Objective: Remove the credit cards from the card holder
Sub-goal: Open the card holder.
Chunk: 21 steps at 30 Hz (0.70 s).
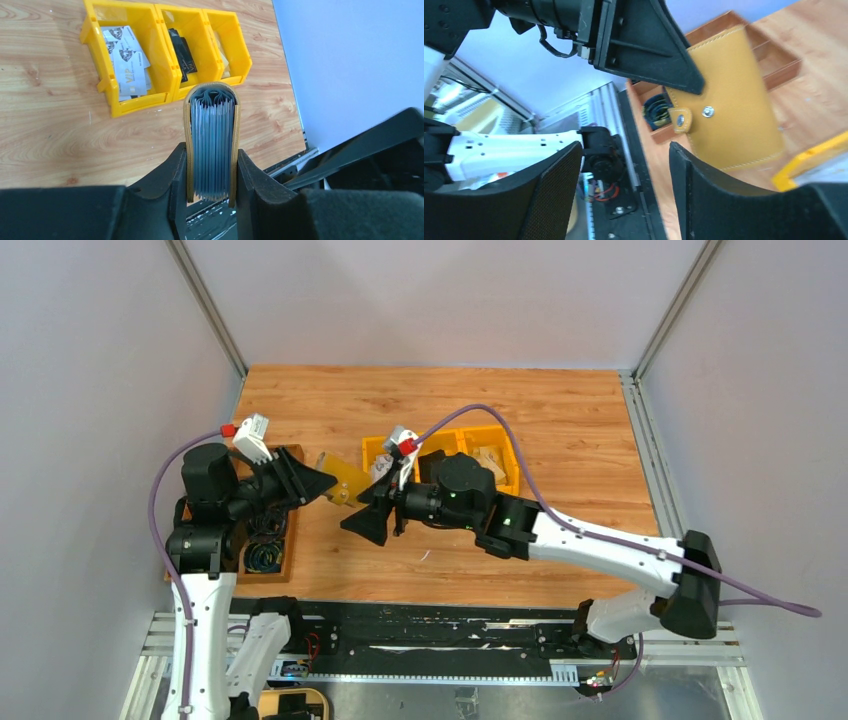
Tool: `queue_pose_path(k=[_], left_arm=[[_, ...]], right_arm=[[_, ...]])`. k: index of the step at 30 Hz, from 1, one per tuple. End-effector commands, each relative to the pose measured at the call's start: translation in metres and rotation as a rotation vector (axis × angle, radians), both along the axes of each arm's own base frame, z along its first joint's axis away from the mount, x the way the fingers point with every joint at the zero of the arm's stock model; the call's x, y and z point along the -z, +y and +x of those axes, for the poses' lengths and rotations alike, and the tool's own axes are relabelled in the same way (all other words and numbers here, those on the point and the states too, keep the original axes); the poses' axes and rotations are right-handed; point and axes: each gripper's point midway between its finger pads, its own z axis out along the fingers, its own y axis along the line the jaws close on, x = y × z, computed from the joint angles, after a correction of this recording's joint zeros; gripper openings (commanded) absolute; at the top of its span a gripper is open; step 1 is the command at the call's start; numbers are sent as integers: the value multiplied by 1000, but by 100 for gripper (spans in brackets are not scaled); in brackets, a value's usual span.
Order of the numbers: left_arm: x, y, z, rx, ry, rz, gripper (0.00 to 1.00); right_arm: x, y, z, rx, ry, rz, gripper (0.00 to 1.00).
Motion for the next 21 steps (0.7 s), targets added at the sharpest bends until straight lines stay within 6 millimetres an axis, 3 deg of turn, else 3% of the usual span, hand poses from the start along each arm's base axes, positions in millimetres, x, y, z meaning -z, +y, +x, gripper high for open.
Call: queue_pose_path(k=[1,4,8,11,16,21], left_arm=[[-28,-10,-7,68,-76,-25,0],[-30,-15,-11,105,-82,-43,0],[-36,-24,-22,193,-106,-61,0],[-44,-32,-35,275,-147,-67,0],[-55,-40,-53,388,-210,-63,0],[-56,-46,-65,464,-223,-76,0]], right_arm=[[-28,-38,20,143,-242,-79,71],[-23,-48,34,193,-337,-170,81],[-4,-53,52,237,-389,-319,84],[-10,-58,59,219,-362,-303,85],[-15,-55,46,25,-236,-254,84],[-15,-46,18,-191,-154,-236,84]])
